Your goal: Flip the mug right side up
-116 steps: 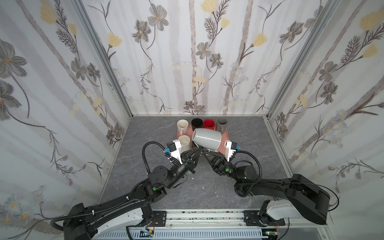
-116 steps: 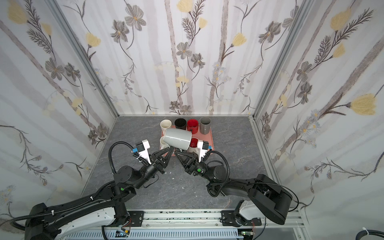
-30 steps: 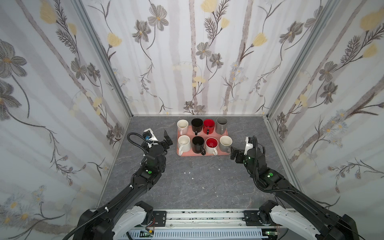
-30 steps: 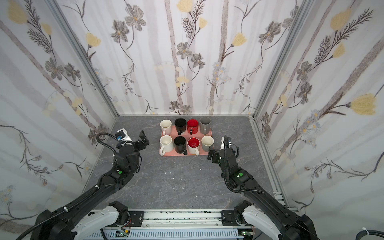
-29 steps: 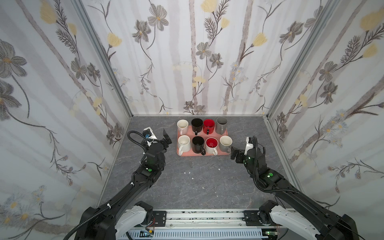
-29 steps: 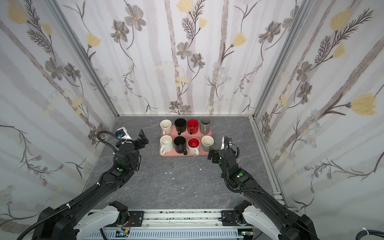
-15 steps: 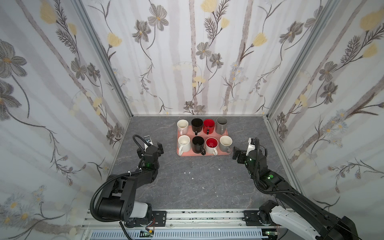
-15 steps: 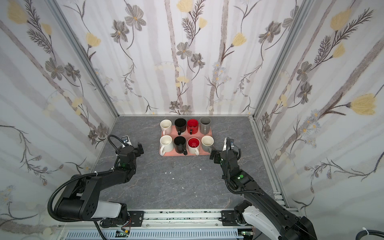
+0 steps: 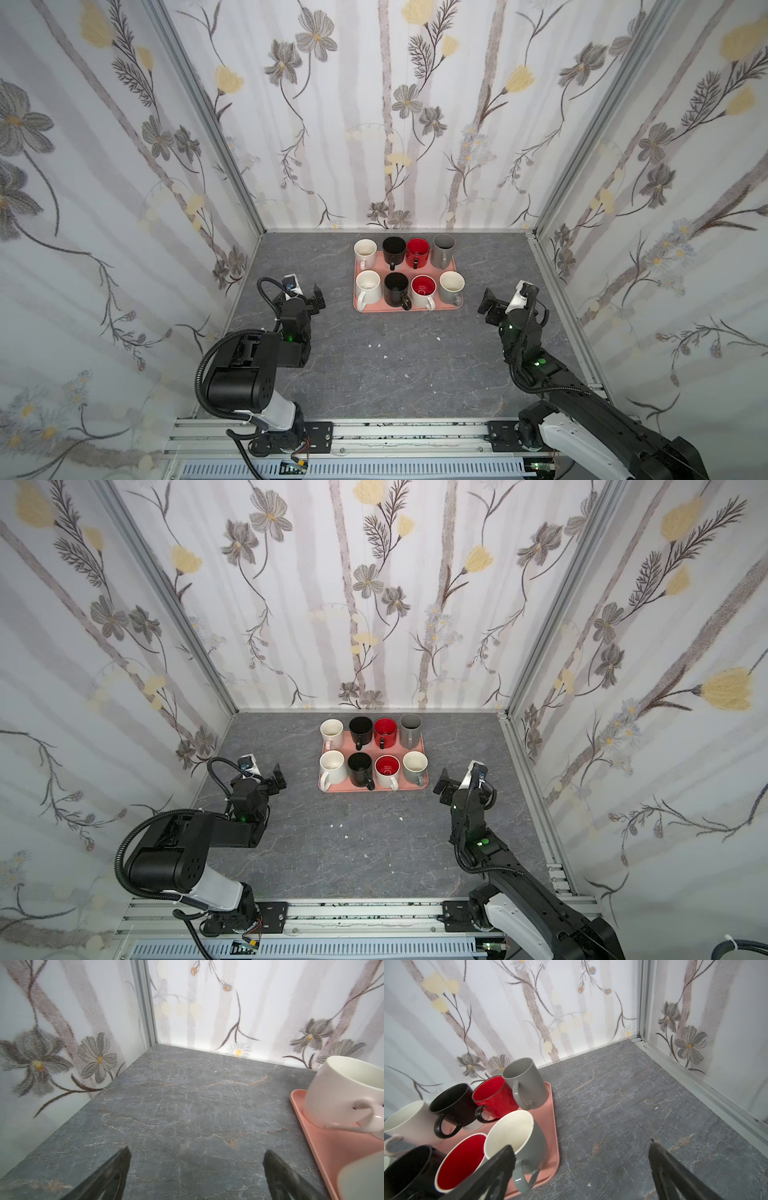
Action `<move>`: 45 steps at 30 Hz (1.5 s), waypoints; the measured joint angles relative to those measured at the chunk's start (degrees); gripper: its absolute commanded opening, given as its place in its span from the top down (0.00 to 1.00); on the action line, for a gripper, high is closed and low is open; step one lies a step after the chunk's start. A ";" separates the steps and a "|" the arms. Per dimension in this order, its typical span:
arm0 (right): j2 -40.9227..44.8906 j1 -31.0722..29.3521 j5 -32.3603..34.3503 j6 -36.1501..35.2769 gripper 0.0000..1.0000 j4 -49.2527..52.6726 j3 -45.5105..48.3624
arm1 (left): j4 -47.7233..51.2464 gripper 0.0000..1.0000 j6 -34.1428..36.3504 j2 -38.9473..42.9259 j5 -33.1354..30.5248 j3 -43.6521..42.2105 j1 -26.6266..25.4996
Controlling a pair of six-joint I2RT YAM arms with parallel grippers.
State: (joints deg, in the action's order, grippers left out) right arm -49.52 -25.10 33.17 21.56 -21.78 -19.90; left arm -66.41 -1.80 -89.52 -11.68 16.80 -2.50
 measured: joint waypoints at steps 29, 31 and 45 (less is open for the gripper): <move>-33.55 20.61 -12.46 -17.33 0.00 -48.85 11.32 | -9.84 0.00 -2.10 -1.57 -4.79 -3.72 -0.87; -36.13 20.85 -13.25 -17.35 0.00 -52.24 11.13 | -9.84 0.00 -2.10 -1.57 -4.79 -3.72 -0.87; -36.63 21.94 -14.84 -17.11 0.01 -52.92 9.53 | -9.86 0.00 -2.27 -1.57 -4.79 -3.74 -0.87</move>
State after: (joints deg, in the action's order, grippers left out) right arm -86.15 -3.16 18.33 4.45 -74.70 -10.37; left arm -76.27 -4.08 -91.09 -16.47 13.06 -3.38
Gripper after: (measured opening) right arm 0.995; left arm 0.994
